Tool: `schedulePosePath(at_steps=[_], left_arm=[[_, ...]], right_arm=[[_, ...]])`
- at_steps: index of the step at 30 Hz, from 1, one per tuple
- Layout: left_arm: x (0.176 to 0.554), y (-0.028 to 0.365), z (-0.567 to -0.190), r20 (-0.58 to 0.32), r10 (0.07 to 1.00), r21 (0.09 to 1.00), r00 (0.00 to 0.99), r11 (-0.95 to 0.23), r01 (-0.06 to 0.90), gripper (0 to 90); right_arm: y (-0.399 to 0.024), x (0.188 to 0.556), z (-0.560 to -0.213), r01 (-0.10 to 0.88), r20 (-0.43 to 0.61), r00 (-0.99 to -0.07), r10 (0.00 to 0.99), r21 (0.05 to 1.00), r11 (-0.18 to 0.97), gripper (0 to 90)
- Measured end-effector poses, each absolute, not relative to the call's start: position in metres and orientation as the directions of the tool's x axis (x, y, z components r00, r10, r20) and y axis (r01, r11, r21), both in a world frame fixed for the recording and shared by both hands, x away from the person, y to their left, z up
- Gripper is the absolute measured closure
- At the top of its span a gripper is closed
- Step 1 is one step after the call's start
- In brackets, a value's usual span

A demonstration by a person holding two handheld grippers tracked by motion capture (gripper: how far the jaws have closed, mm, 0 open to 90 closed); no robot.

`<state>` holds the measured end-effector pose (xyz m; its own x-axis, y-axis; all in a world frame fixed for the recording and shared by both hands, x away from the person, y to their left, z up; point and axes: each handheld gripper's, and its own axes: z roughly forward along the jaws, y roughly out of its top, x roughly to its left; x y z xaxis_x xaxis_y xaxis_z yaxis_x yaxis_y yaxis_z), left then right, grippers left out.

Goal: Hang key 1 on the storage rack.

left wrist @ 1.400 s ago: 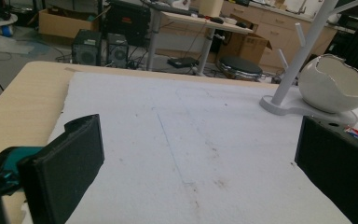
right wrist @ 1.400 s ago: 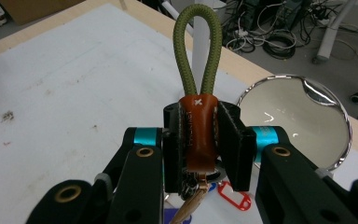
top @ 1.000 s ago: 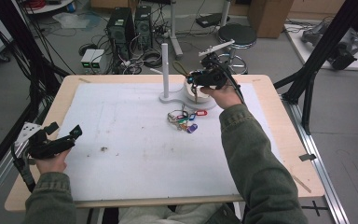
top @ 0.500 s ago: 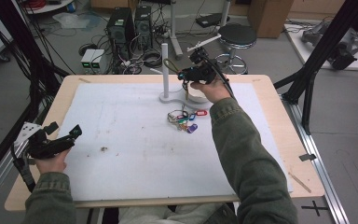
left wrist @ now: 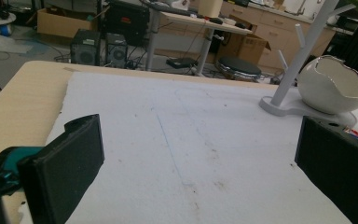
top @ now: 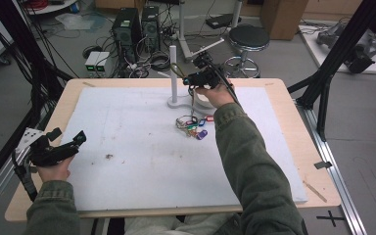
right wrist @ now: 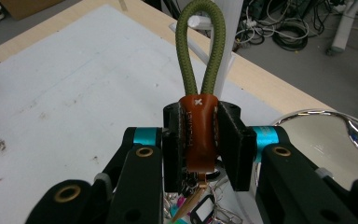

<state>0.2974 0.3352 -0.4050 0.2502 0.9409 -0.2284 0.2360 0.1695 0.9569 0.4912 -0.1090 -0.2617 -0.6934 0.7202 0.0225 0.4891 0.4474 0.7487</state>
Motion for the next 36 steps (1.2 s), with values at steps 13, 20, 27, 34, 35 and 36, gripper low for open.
schedulePosePath(at_steps=[13, 20, 27, 34, 35, 36], left_arm=[[0.297, 0.336, -0.405, -0.226, 0.941, 0.957, 0.250, 0.166, 0.239, 1.7], [0.297, 0.335, -0.405, -0.226, 0.942, 0.957, 0.249, 0.167, 0.237, 1.7], [0.297, 0.334, -0.405, -0.220, 0.942, 0.957, 0.252, 0.158, 0.242, 1.7], [0.297, 0.335, -0.405, -0.220, 0.942, 0.957, 0.252, 0.159, 0.242, 1.7], [0.297, 0.335, -0.405, -0.221, 0.942, 0.957, 0.252, 0.160, 0.243, 1.7], [0.298, 0.335, -0.405, -0.223, 0.942, 0.957, 0.252, 0.161, 0.242, 1.7]], right_arm=[[-0.101, 0.503, -0.276, 0.523, 0.017, -0.673, 0.739, 0.718, 0.460, 71.3], [-0.102, 0.506, -0.281, 0.543, 0.040, -0.663, 0.748, 0.712, 0.444, 61.4], [-0.107, 0.505, -0.285, 0.572, 0.028, -0.625, 0.780, 0.696, 0.434, 40.9], [-0.110, 0.503, -0.282, 0.585, 0.049, -0.622, 0.781, 0.693, 0.422, 23.6], [-0.110, 0.503, -0.282, 0.587, 0.052, -0.624, 0.780, 0.689, 0.424, 20.6], [-0.110, 0.502, -0.282, 0.585, 0.049, -0.629, 0.776, 0.688, 0.431, 20.1]])
